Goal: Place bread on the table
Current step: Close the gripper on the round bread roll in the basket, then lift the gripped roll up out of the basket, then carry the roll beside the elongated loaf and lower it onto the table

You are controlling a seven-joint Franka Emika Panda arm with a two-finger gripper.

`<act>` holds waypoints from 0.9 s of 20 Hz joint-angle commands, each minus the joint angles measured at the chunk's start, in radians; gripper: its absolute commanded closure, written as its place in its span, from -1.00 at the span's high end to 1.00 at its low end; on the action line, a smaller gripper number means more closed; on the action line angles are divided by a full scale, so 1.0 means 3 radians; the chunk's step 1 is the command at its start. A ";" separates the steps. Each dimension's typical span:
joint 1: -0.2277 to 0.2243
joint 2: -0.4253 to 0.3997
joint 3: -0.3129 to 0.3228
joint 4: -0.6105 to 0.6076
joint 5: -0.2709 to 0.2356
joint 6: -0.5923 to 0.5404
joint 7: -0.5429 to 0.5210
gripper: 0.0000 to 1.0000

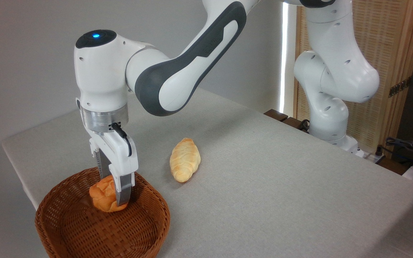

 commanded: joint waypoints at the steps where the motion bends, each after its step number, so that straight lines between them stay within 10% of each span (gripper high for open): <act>1: -0.0002 0.0030 0.0018 0.0059 0.0016 0.0011 0.0064 -0.03; 11: -0.0002 -0.0343 0.0029 0.0177 0.0000 -0.0045 -0.0099 0.11; 18: 0.0033 -0.0747 0.0110 0.0126 0.0010 -0.1076 -0.0161 0.19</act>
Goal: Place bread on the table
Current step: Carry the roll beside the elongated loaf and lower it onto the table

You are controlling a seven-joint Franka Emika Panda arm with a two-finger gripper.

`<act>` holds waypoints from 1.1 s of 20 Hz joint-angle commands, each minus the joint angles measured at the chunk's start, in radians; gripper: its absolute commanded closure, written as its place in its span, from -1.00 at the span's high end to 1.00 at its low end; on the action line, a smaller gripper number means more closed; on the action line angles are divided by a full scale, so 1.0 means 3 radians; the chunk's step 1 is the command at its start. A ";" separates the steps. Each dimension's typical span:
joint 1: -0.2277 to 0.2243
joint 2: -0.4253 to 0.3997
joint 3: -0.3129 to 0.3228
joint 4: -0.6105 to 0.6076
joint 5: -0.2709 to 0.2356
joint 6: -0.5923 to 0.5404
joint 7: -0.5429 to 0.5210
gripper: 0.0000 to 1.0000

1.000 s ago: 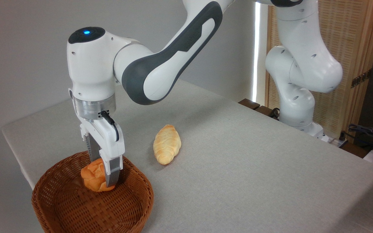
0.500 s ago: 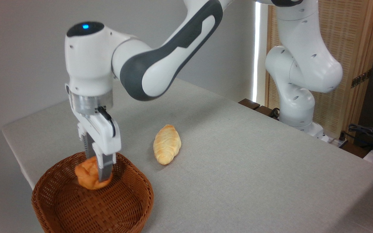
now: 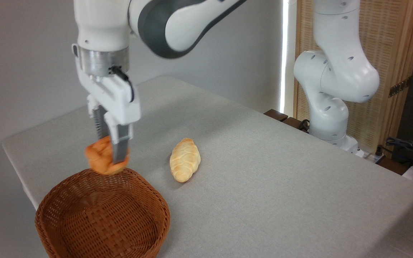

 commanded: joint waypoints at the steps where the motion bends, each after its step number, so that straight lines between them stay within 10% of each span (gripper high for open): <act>1: 0.0013 -0.0252 0.0104 -0.0118 0.0011 -0.0561 -0.0032 0.22; 8: 0.0013 -0.0487 0.0104 -0.0660 0.0016 -0.0747 -0.0012 0.35; 11: 0.0008 -0.0493 0.0104 -0.0814 0.0016 -0.0752 -0.0032 1.00; 22: -0.0018 -0.0441 0.0079 -0.0850 0.0011 -0.0701 -0.0012 1.00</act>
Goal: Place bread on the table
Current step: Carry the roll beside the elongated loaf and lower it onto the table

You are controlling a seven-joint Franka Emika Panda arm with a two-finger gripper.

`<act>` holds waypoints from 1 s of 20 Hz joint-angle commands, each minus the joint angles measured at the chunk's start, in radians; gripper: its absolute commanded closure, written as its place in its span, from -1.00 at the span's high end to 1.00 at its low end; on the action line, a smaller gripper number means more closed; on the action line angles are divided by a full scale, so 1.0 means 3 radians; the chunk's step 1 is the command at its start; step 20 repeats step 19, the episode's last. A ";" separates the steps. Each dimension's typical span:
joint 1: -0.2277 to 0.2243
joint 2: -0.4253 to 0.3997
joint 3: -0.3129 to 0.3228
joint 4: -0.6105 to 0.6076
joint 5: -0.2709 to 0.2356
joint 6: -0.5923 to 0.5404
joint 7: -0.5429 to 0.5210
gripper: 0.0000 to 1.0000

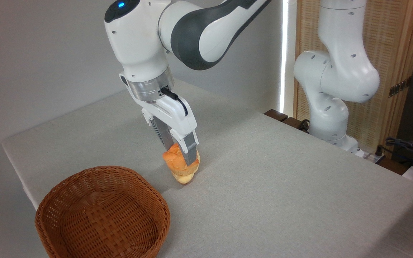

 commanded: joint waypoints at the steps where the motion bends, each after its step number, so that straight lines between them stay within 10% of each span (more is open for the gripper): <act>1: -0.0020 -0.0046 -0.0006 -0.0032 0.0006 0.0030 -0.0004 1.00; 9: 0.0005 -0.0072 0.0029 0.0356 -0.0127 0.0168 -0.0004 1.00; 20: 0.0011 -0.0041 0.0024 0.0392 0.0205 0.0358 0.0011 1.00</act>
